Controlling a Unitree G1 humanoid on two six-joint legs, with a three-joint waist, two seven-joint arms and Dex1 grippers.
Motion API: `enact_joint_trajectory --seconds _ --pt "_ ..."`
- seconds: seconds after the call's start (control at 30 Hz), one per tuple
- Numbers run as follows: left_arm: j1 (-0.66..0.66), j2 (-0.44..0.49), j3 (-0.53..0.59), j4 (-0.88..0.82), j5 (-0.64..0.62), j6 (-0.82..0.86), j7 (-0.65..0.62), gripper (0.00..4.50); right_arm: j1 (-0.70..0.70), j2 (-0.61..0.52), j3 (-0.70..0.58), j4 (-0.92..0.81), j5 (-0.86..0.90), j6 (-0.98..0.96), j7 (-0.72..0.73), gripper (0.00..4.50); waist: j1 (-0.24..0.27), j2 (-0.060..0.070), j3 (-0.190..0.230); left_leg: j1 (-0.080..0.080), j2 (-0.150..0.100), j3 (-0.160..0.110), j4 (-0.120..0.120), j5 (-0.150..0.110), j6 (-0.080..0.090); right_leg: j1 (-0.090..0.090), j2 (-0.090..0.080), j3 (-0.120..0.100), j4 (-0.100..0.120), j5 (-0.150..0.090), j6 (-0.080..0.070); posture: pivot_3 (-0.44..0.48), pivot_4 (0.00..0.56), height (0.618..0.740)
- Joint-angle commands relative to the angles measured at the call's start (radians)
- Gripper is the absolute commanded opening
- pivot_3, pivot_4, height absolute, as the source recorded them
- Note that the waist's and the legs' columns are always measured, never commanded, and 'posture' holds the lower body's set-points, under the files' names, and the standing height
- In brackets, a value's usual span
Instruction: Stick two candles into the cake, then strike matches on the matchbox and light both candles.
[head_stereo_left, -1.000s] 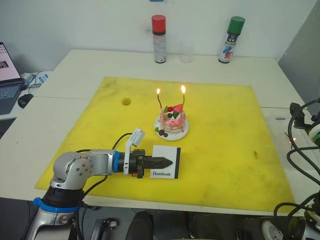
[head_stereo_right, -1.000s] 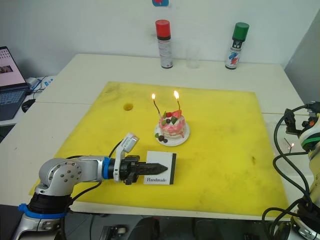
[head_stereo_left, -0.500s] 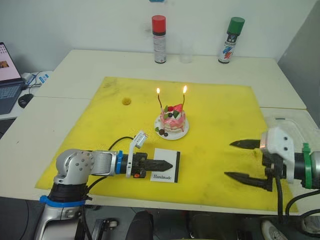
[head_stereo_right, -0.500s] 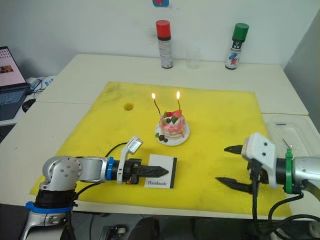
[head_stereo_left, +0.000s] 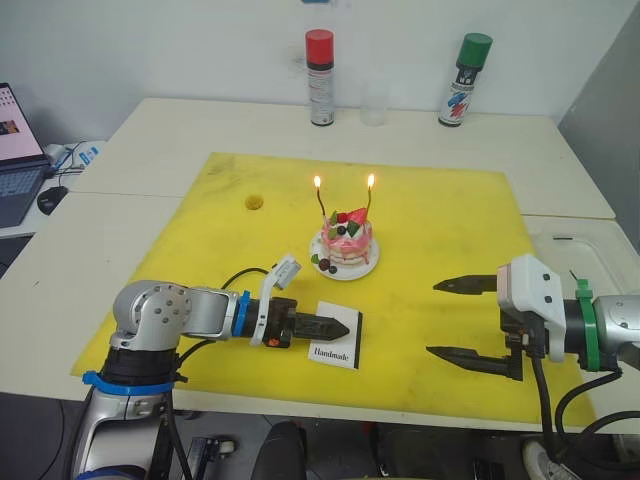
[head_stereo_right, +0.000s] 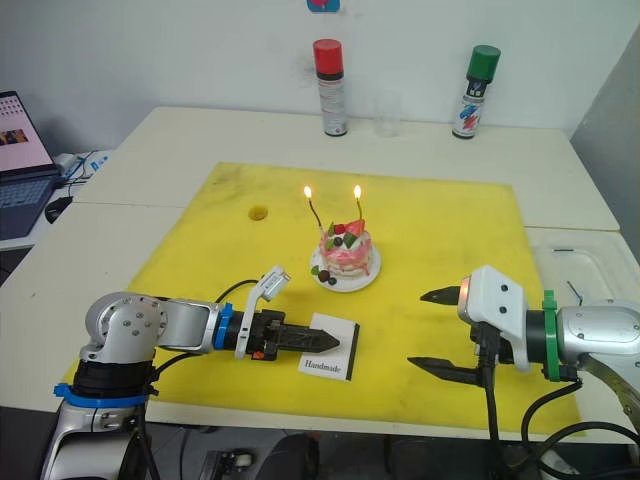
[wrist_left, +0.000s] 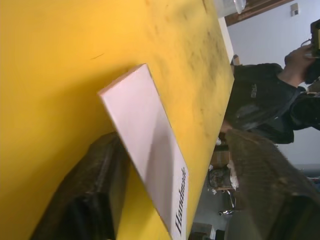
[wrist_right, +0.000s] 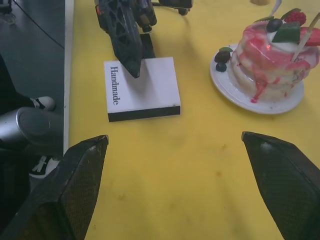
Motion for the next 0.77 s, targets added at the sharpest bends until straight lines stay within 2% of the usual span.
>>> enact_joint_trajectory --seconds 0.03,0.17,0.23,0.33,0.43,0.5,0.6,0.77 --pt "-0.015 0.08 0.014 -0.085 -0.009 -0.03 -0.05 4.16 -0.021 -0.02 -0.019 -0.02 0.038 0.006 -0.014 4.5 -0.001 0.0 0.0 0.0 0.0 0.0 0.0 0.0 0.0 0.0 0.0 0.0 0.0 0.0 0.0 0.0 0.15 0.724" --pt "-0.002 0.234 0.022 -0.15 0.042 -0.187 -0.183 4.16 -0.044 -0.038 -0.041 0.007 0.045 -0.01 -0.006 4.5 -0.001 0.0 0.0 0.0 0.0 0.0 0.0 0.0 0.0 0.0 0.0 0.0 0.0 0.0 0.0 0.0 0.15 0.724" --pt "0.047 0.351 0.011 -0.185 0.177 -0.42 -0.302 4.16 -0.054 -0.049 -0.057 0.034 0.024 -0.044 0.012 4.5 -0.002 0.0 0.0 0.0 0.0 0.001 0.0 0.0 0.0 -0.001 0.0 0.0 0.0 0.0 0.0 0.0 0.15 0.724" --pt "0.158 0.46 0.027 -0.159 0.377 -0.756 -0.412 4.16 -0.063 -0.07 -0.086 0.09 0.015 -0.086 0.048 4.5 0.0 0.0 0.0 0.001 0.001 0.002 -0.002 0.0 0.0 -0.001 -0.001 0.001 -0.001 -0.001 -0.002 0.0 0.15 0.724" --pt "0.266 0.493 0.07 -0.097 0.53 -1.048 -0.458 4.16 -0.058 -0.103 -0.107 0.156 -0.015 -0.139 0.104 4.5 0.003 0.0 0.0 0.0 0.001 0.003 -0.002 0.0 0.0 -0.001 -0.002 0.001 -0.001 -0.001 -0.003 0.0 0.15 0.724" --pt "0.316 0.513 0.086 -0.051 0.588 -1.163 -0.496 4.16 -0.051 -0.119 -0.119 0.193 -0.038 -0.172 0.131 4.5 0.004 0.0 0.0 0.0 0.001 0.003 -0.002 0.0 0.0 -0.002 -0.002 0.0 -0.001 -0.001 -0.003 0.0 0.15 0.724" --pt "0.355 0.527 0.118 -0.004 0.61 -1.234 -0.535 4.16 -0.04 -0.134 -0.136 0.228 -0.052 -0.204 0.164 4.5 0.005 0.0 0.001 -0.001 0.001 0.004 -0.002 0.0 0.0 -0.002 -0.002 0.0 -0.001 -0.002 -0.003 0.0 0.15 0.724" --pt "0.36 0.508 0.137 -0.001 0.572 -1.209 -0.557 4.16 -0.039 -0.142 -0.121 0.256 -0.076 -0.246 0.189 4.5 0.003 0.0 0.001 -0.001 0.002 0.004 -0.002 0.0 0.0 -0.002 -0.001 0.0 -0.001 -0.002 -0.003 0.0 0.15 0.724"
